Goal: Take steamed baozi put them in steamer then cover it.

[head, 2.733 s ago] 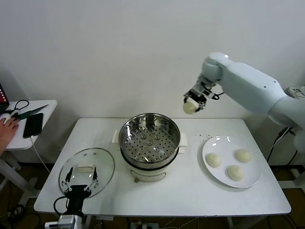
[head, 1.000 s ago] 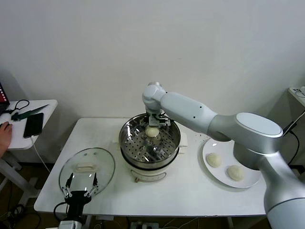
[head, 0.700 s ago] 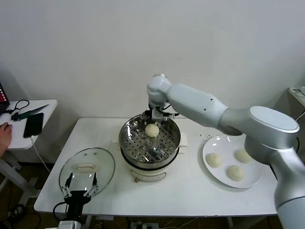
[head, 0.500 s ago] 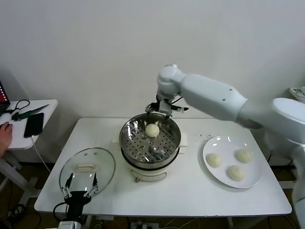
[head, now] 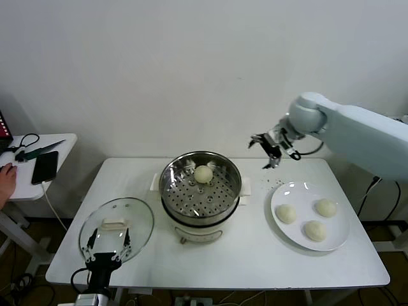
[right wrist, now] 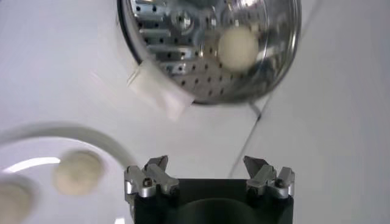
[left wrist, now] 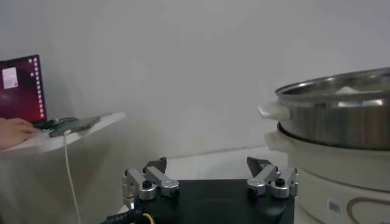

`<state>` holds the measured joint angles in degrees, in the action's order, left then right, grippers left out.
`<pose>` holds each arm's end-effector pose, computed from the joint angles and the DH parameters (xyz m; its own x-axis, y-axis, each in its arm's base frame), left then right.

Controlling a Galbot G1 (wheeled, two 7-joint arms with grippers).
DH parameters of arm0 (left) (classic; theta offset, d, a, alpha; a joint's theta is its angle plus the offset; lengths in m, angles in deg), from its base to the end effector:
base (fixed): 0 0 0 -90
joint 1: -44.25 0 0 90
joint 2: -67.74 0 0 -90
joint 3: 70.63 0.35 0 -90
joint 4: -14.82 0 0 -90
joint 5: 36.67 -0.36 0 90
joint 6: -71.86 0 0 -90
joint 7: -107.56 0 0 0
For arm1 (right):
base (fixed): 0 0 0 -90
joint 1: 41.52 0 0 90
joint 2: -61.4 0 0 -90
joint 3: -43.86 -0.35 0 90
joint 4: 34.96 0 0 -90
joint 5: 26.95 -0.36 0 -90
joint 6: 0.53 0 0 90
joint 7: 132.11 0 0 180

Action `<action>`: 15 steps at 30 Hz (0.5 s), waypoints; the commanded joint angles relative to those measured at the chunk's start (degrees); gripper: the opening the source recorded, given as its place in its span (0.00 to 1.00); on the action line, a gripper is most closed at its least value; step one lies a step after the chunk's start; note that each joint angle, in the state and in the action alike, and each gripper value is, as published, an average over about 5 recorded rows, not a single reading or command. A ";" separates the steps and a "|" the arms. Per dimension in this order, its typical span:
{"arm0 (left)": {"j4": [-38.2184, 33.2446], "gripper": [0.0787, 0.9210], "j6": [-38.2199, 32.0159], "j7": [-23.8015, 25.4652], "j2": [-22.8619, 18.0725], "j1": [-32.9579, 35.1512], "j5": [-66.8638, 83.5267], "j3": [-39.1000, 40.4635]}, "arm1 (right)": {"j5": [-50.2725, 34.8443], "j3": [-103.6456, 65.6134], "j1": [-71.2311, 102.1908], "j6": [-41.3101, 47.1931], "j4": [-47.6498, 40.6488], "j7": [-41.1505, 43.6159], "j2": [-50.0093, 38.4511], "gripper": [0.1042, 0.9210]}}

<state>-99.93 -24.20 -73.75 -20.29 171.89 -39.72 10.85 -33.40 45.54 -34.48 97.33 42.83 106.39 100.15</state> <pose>0.1354 0.0553 -0.3538 -0.9862 -0.1264 0.1068 -0.1070 0.9794 0.1713 0.5357 -0.1122 -0.0765 -0.3224 -0.2376 0.9163 -0.8977 -0.2303 -0.3756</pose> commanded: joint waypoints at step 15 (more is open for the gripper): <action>-0.03 0.88 -1.72 1.68 -0.05 0.98 0.70 -0.30 | 4.61 -17.99 26.51 4.99 -13.29 4.85 -0.99 0.88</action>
<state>-100.24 -25.55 -72.37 -20.30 172.67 -39.23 10.70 -31.94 32.41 -14.77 102.36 36.80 109.64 96.92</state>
